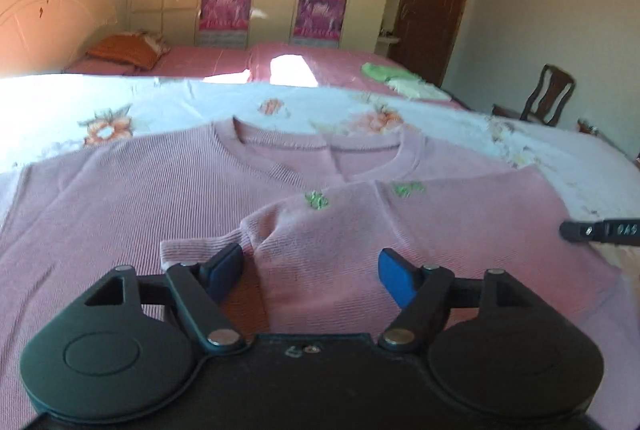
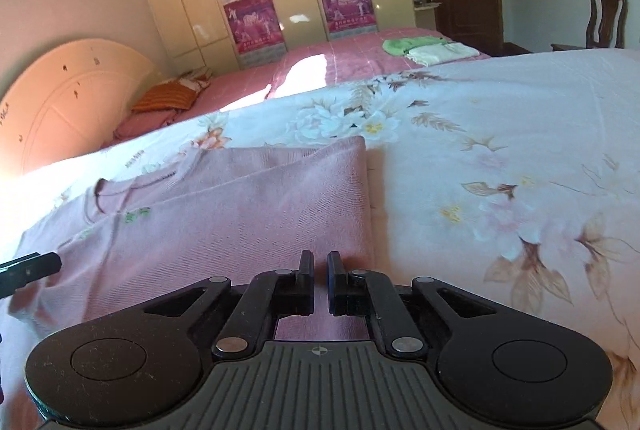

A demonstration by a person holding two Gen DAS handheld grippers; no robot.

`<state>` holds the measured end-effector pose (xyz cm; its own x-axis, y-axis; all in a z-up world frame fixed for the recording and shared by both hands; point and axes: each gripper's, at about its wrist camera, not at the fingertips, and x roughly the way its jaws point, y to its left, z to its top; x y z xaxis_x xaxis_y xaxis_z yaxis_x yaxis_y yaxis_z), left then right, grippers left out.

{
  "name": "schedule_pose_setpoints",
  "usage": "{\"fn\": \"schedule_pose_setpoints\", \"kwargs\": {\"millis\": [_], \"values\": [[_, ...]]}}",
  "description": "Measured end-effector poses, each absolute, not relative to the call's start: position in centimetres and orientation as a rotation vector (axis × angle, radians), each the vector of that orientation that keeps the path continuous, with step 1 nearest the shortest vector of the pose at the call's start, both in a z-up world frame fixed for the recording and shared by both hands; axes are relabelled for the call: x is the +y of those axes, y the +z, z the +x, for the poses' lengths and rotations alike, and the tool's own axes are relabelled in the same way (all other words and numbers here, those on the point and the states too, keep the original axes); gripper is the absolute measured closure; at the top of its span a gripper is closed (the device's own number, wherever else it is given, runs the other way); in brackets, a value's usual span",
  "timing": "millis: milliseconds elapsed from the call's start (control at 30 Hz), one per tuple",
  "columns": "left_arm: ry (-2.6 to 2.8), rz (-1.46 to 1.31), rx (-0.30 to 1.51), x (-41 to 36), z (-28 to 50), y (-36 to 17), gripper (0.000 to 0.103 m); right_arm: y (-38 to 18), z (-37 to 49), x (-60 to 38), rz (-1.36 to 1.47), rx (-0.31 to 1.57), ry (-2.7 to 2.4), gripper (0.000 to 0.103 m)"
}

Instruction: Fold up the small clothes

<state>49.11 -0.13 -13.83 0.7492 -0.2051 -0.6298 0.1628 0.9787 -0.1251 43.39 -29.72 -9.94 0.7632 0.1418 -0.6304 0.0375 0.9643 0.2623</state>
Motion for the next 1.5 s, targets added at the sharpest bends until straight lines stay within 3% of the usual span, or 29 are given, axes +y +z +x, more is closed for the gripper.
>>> {"fn": "schedule_pose_setpoints", "kwargs": {"millis": [100,300,567,633,700,733,800,833,867,900,967,1067,1100,1300,1500], "values": [[-0.224,-0.086,0.642,-0.3,49.8,-12.3,0.029,-9.3,46.5,-30.3,0.25,0.684,0.035,0.097],[-0.232,-0.027,0.725,-1.3,51.6,-14.1,0.03,-10.4,51.1,-31.4,0.216,0.751,0.025,0.097],[-0.227,0.096,0.689,-0.2,43.4,-14.0,0.025,-10.0,40.0,-31.0,0.127,0.789,0.079,0.096],[-0.21,0.083,0.676,0.0,42.2,-13.8,0.025,-9.8,37.3,-30.9,0.118,0.76,0.046,0.086],[-0.206,0.065,0.681,-0.1,42.3,-13.6,0.025,-8.9,36.0,-30.7,0.149,0.715,0.012,0.058],[-0.202,0.065,0.69,-0.3,42.7,-13.7,0.025,-8.6,35.5,-30.5,0.171,0.69,0.026,0.055],[-0.189,0.072,0.703,-0.7,43.4,-14.2,0.021,-8.8,35.2,-29.3,0.142,0.691,0.063,0.055],[-0.178,0.079,0.704,-0.8,43.5,-13.9,0.022,-9.8,35.9,-28.4,0.099,0.777,0.064,0.055],[-0.164,0.09,0.692,-1.1,43.4,-13.2,0.03,-10.3,36.0,-28.0,0.07,0.785,0.053,0.055],[-0.172,0.096,0.655,-1.2,42.9,-12.6,0.03,-10.1,36.1,-27.7,0.052,0.782,0.047,0.055],[-0.194,0.086,0.659,-1.1,42.6,-12.4,0.02,-9.1,35.4,-27.6,0.066,0.757,0.026,0.055],[-0.222,0.07,0.722,-0.3,43.1,-13.9,0.017,-10.2,35.8,-27.2,0.047,0.825,0.005,0.055],[-0.212,0.054,0.736,0.1,43.0,-13.5,0.02,-10.2,35.8,-27.0,0.045,0.816,-0.002,0.055],[-0.089,-0.131,0.629,9.3,38.8,-10.9,0.024,-7.8,34.6,-25.9,0.11,0.764,-0.023,0.055],[0.362,-0.403,0.508,28.0,30.8,-10.0,0.025,-7.6,34.6,-22.3,0.185,0.752,-0.018,0.055]]}}
